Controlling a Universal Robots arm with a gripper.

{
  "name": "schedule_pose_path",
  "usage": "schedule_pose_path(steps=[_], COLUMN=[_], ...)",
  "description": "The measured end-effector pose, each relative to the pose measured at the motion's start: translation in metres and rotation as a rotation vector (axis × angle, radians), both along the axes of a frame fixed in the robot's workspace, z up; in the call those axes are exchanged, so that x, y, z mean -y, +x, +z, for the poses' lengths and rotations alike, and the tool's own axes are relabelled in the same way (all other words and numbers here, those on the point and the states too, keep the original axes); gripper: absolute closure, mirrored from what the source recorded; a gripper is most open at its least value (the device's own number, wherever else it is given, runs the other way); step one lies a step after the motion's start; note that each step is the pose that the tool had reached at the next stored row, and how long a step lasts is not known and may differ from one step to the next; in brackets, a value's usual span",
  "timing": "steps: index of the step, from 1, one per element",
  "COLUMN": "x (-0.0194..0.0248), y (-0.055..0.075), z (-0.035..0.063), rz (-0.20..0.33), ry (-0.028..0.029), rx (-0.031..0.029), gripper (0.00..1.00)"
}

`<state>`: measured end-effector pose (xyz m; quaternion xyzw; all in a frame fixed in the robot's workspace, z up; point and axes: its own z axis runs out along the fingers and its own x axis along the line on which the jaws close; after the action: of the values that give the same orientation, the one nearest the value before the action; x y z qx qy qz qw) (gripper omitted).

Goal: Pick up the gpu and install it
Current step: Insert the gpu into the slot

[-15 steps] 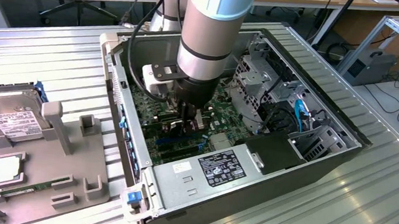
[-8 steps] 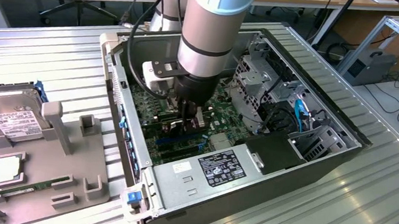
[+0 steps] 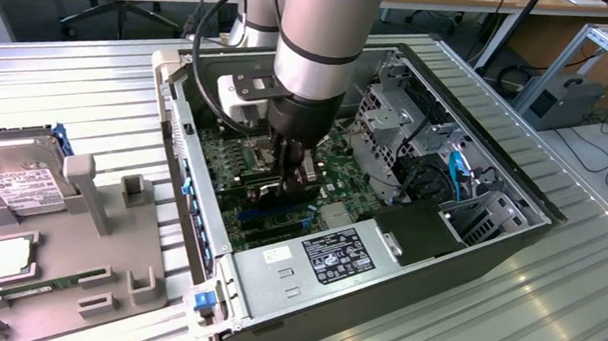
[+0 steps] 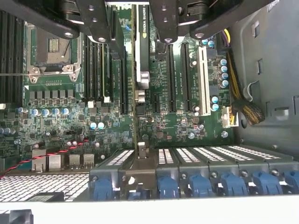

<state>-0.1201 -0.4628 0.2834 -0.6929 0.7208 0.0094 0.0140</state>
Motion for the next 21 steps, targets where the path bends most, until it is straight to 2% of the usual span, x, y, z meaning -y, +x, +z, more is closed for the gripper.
schedule_pose_path(steps=[2, 17, 21], x=[0.0014, 0.0016, -0.0008], y=[0.0000, -0.0004, -0.0041], z=[0.0000, -0.0003, -0.0042], rz=[0.000, 0.000, 0.000], ry=[0.0012, 0.0016, 0.0012], rx=[0.0000, 0.0001, -0.0002], gripper=[0.60, 0.60, 0.60])
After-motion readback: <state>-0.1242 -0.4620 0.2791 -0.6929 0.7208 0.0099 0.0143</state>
